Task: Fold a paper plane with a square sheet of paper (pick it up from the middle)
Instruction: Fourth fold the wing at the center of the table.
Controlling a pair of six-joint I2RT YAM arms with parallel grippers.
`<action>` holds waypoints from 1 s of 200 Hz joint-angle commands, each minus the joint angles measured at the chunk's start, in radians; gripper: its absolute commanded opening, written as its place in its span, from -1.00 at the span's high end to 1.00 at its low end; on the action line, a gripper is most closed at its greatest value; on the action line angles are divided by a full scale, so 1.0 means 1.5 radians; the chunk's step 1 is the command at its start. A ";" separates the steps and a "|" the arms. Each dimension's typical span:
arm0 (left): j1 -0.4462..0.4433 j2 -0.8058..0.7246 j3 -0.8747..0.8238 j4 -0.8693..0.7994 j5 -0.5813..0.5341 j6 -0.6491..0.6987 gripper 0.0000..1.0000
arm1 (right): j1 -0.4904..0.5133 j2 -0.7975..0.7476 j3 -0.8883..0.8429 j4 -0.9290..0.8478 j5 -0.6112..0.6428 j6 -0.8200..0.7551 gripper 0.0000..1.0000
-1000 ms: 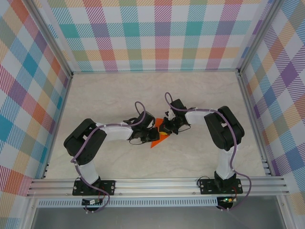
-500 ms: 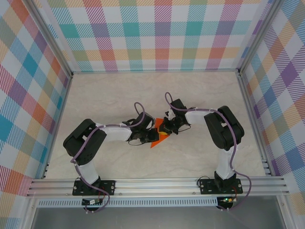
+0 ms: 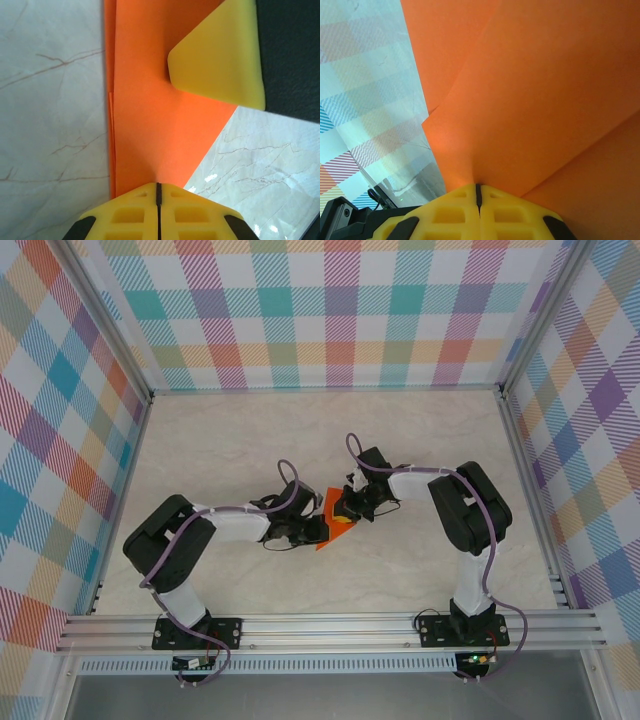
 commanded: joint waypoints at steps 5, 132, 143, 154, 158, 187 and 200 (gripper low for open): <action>-0.003 -0.002 -0.056 -0.147 0.019 0.004 0.88 | 0.007 0.085 -0.034 -0.055 0.137 0.000 0.98; -0.010 -0.063 -0.129 -0.175 0.007 -0.017 0.88 | 0.007 0.090 -0.036 -0.055 0.144 0.001 0.98; -0.010 -0.072 -0.133 -0.180 0.006 -0.016 0.88 | 0.007 0.091 -0.036 -0.056 0.144 0.001 0.98; -0.011 -0.079 -0.133 -0.182 0.007 -0.013 0.88 | 0.007 0.091 -0.034 -0.056 0.144 0.000 0.98; -0.011 -0.080 -0.131 -0.183 0.008 -0.011 0.88 | 0.007 0.091 -0.034 -0.056 0.145 0.001 0.98; -0.014 -0.083 -0.118 -0.222 0.002 0.005 0.88 | 0.007 0.091 -0.033 -0.057 0.145 0.000 0.98; -0.013 -0.092 -0.106 -0.229 -0.007 0.009 0.88 | 0.007 0.090 -0.033 -0.059 0.144 0.001 0.98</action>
